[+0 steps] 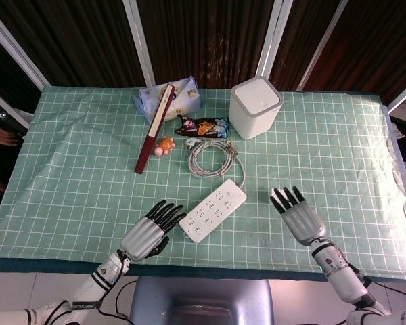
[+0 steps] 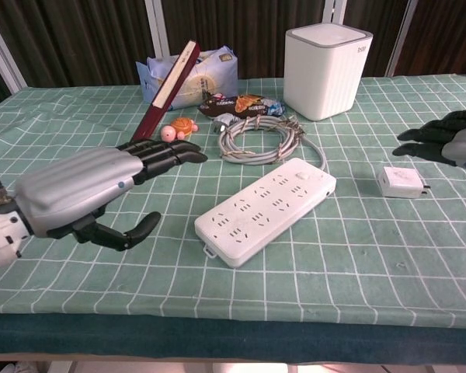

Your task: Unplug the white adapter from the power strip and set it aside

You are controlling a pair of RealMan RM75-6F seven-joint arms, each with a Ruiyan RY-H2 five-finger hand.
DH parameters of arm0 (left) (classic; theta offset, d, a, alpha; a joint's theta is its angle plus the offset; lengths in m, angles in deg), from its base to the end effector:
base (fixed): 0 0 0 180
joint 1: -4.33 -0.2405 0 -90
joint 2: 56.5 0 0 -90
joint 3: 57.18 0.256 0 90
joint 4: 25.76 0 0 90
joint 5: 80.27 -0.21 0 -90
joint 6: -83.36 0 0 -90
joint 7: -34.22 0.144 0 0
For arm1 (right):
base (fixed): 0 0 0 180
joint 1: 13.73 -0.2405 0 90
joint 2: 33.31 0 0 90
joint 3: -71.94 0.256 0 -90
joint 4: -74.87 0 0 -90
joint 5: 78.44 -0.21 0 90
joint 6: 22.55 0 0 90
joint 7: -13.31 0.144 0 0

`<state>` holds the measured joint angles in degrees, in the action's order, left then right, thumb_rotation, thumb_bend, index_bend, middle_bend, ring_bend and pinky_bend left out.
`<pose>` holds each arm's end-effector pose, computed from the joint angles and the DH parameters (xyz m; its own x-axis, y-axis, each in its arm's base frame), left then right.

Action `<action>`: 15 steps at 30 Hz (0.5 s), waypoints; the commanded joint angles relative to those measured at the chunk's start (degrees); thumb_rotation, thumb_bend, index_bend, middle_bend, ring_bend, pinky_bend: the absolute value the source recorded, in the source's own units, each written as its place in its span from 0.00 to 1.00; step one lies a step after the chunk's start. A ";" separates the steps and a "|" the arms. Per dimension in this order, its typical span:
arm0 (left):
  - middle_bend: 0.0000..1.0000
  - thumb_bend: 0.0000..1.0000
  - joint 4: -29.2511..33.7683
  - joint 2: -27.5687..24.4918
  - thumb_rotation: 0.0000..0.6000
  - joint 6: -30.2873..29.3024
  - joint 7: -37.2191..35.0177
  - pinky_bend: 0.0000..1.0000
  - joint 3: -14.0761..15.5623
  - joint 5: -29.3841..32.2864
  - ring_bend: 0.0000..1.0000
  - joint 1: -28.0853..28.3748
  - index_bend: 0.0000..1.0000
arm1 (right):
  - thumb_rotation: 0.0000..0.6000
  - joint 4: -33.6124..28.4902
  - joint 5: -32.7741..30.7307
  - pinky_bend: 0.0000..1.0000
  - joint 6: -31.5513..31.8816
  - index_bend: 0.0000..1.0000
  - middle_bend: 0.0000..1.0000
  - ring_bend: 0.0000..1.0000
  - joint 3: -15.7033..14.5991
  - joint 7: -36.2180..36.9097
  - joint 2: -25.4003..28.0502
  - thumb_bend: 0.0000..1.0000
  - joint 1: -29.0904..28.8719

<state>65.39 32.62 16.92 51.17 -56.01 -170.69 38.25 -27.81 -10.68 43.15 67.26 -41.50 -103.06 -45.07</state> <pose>-0.1400 0.2466 -0.0258 0.4629 0.1685 0.8703 0.7224 -0.6407 -0.2602 -0.2288 -0.2549 0.0603 0.9122 -0.1245 0.3903 -0.4054 -0.4112 0.8164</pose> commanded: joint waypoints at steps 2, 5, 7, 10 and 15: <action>0.00 0.55 3.73 -7.38 0.95 -7.14 -2.01 0.03 3.03 -4.19 0.00 -4.29 0.00 | 1.00 -5.58 11.08 0.12 11.14 0.00 0.00 0.00 -2.70 12.98 7.52 0.24 7.86; 0.00 0.55 4.23 -12.48 0.94 -12.87 -3.30 0.03 5.51 -6.08 0.00 -8.34 0.00 | 1.00 -3.16 15.50 0.10 18.74 0.00 0.00 0.00 -4.04 19.54 8.73 0.24 13.39; 0.00 0.55 3.64 -15.40 0.93 -16.68 -4.68 0.03 7.11 -6.38 0.00 -11.54 0.00 | 1.00 -0.01 17.10 0.09 23.28 0.00 0.00 0.00 -4.30 23.34 8.08 0.24 16.93; 0.00 0.55 1.84 -18.35 0.94 -21.18 -7.58 0.03 9.12 -5.94 0.00 -16.06 0.00 | 1.00 5.24 18.22 0.07 27.50 0.00 0.00 0.00 -4.53 29.46 6.22 0.23 21.14; 0.00 0.56 -6.99 -17.72 1.00 -28.00 -16.03 0.02 9.86 -6.05 0.00 -22.07 0.00 | 1.00 11.03 15.62 0.05 29.89 0.00 0.00 0.00 -2.93 42.61 5.63 0.21 25.70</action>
<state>63.60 15.08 -8.04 39.92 -47.13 -176.72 19.57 -20.56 5.62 70.83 63.70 -5.05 -97.15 -22.96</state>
